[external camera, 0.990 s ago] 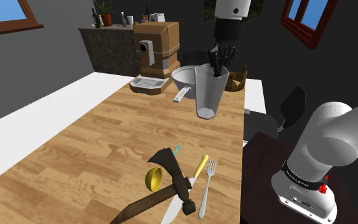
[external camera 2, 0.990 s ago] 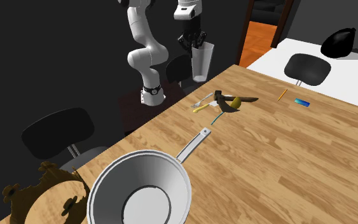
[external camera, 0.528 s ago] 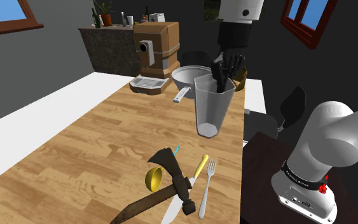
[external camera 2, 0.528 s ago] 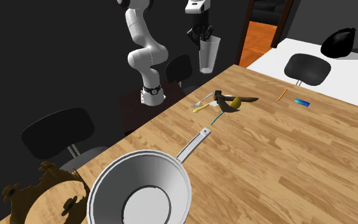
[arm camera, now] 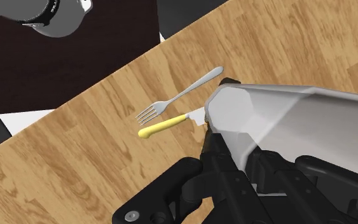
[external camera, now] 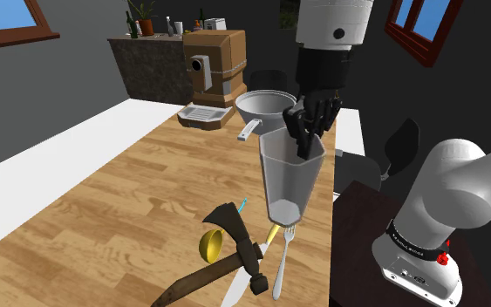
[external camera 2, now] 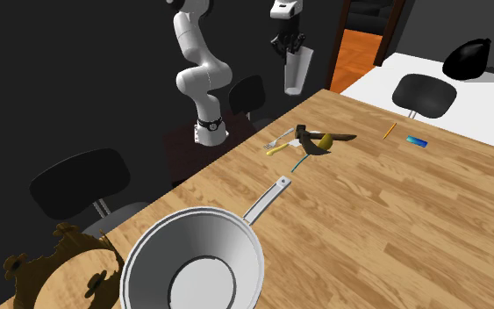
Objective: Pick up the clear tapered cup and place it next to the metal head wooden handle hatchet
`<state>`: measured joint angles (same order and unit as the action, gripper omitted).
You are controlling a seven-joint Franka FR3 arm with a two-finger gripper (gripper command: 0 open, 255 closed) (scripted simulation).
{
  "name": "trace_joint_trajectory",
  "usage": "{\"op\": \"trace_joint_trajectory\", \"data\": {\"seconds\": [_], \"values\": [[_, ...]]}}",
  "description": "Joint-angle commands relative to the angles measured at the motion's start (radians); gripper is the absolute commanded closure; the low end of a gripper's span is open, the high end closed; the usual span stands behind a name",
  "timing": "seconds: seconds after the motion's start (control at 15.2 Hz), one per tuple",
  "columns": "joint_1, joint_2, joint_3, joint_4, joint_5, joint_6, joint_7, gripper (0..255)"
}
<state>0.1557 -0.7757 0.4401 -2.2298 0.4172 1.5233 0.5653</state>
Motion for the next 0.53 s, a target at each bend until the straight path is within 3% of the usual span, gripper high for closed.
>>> {"op": "trace_joint_trajectory", "data": {"seconds": [0.0, 0.46], "values": [[0.04, -0.046, 0.053, 0.015, 0.034, 0.003, 0.038, 255], [0.015, -0.047, 0.228, 0.105, 0.144, -0.009, 0.183, 255]]}}
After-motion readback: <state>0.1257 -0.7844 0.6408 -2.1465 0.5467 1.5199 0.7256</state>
